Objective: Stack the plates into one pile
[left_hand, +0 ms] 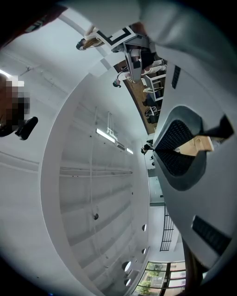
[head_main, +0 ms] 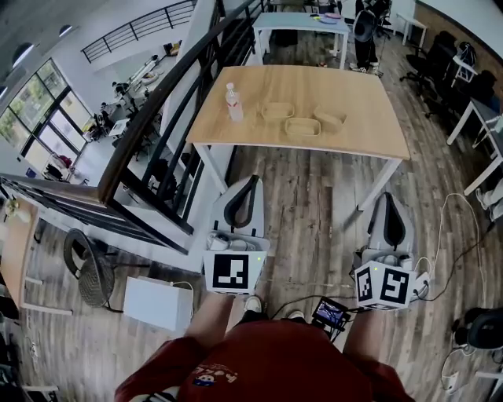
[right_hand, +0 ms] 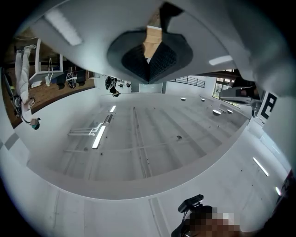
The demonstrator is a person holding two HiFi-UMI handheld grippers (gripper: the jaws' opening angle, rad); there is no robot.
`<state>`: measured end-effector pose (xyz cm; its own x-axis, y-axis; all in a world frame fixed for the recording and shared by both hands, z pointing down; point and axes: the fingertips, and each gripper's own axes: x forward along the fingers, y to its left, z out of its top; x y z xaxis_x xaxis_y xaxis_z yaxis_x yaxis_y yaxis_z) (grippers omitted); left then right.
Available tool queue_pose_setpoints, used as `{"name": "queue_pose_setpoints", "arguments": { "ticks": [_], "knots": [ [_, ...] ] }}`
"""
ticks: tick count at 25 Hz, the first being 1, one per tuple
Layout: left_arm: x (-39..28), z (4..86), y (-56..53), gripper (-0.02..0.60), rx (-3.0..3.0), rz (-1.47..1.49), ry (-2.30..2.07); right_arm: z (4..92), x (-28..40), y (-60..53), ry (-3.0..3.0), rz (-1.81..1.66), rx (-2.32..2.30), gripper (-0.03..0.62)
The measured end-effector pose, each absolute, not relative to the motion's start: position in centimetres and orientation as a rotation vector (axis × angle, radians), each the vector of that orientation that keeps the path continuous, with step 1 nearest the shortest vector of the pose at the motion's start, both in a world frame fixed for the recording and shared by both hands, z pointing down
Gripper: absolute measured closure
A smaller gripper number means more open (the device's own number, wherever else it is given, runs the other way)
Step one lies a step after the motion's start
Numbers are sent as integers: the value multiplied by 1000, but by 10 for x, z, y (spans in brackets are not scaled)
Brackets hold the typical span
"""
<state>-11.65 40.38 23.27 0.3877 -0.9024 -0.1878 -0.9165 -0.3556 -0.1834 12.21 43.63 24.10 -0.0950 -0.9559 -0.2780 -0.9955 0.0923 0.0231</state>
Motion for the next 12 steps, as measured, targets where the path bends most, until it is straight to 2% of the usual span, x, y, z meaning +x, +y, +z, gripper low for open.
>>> {"name": "queue_pose_setpoints", "arguments": {
  "ticks": [12],
  "knots": [
    [-53, 254, 420, 575, -2466, 23, 1589, 262, 175, 450, 2160, 198, -1931, 585]
  ]
}}
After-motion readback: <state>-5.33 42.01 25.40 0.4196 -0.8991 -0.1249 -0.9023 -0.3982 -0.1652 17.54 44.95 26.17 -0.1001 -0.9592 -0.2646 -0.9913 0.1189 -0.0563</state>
